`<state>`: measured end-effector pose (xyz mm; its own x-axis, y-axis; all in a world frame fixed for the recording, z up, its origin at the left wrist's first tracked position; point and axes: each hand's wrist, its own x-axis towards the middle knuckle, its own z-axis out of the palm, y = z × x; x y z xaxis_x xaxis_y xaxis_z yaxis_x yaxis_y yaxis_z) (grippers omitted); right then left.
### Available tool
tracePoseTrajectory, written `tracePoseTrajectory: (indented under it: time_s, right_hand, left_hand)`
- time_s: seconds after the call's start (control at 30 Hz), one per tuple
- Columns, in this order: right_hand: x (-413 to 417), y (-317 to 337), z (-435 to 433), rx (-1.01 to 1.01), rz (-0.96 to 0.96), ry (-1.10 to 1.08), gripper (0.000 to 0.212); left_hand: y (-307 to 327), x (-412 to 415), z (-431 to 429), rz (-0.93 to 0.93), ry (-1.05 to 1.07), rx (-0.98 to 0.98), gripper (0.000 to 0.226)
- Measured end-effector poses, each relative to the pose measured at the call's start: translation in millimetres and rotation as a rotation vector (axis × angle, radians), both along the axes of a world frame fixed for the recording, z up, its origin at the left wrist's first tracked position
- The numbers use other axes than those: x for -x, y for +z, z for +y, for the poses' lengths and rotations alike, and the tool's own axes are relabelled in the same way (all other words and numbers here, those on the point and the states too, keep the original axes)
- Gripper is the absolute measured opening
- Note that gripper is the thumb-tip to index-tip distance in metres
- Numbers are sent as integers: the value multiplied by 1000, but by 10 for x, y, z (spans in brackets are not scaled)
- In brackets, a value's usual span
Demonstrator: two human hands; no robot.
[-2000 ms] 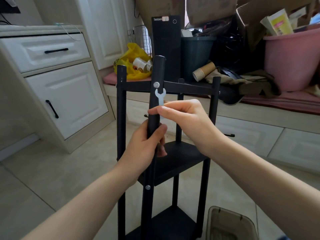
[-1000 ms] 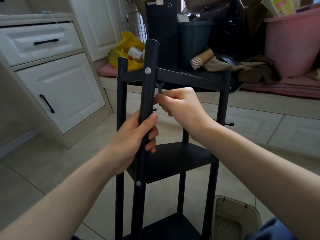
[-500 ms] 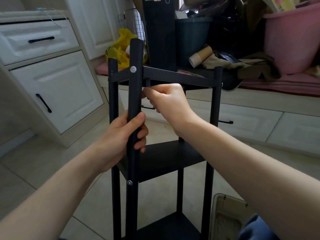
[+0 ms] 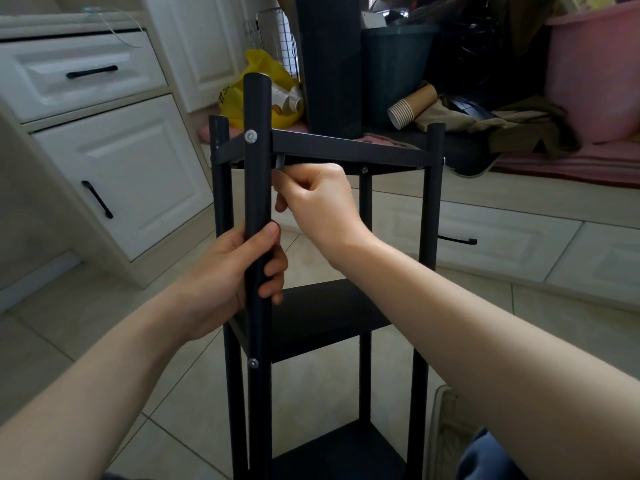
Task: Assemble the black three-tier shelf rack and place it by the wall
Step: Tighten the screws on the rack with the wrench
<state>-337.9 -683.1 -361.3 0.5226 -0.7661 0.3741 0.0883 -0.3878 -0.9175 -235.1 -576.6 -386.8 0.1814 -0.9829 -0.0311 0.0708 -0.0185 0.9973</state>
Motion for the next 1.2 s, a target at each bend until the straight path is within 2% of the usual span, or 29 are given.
tracePoseTrajectory:
  time_s: [0.27, 0.4, 0.57, 0.83, 1.2]
  right_hand:
    - [-165, -103, -21, 21, -99, -66, 25]
    - [-209, -142, -46, 101, -115, -153, 26]
    - [-177, -131, -63, 104, -118, -168, 27]
    - [78, -107, -147, 126, 109, -70, 28]
    - [257, -4, -178, 97, 110, -53, 27]
  left_hand:
    - [0, -19, -1, 2, -26, -2, 33]
    - [-4, 5, -22, -7, -35, 3, 34]
    - [-10, 43, -39, -10, -31, 11, 35]
    - [18, 85, -66, 7, -25, 13, 35]
    - [16, 75, -73, 12, -74, 4, 33]
